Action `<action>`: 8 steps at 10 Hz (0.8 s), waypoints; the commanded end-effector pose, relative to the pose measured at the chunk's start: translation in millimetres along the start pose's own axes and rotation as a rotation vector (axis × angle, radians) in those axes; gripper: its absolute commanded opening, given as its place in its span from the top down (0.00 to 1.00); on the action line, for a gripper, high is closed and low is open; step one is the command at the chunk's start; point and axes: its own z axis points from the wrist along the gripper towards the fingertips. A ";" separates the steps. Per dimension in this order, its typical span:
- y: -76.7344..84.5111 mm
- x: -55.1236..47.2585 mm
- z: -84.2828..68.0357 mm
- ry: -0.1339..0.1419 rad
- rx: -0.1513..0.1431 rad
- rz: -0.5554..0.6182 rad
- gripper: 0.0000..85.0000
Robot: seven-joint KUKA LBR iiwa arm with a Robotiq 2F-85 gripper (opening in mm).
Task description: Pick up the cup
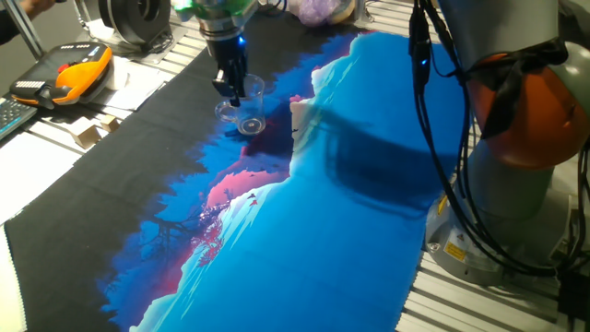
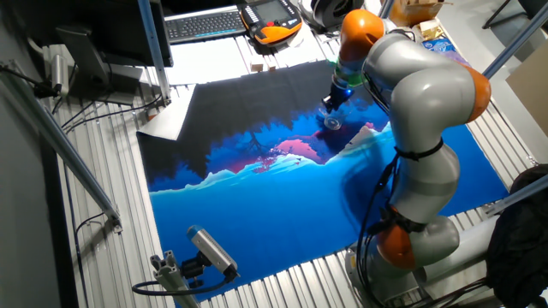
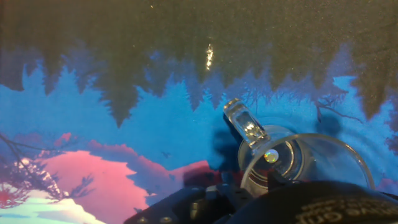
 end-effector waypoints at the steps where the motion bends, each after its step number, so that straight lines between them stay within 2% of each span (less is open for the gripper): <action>1: 1.6 -0.3 -2.3 0.017 -0.012 -0.030 1.00; 3: 8.8 5.1 -19.5 0.043 0.000 -0.040 1.00; 5: 22.0 16.4 -46.8 0.063 0.005 -0.022 1.00; 6: 29.6 22.8 -58.9 0.065 0.008 -0.009 1.00; 8: 49.8 36.4 -85.7 0.070 0.034 0.010 1.00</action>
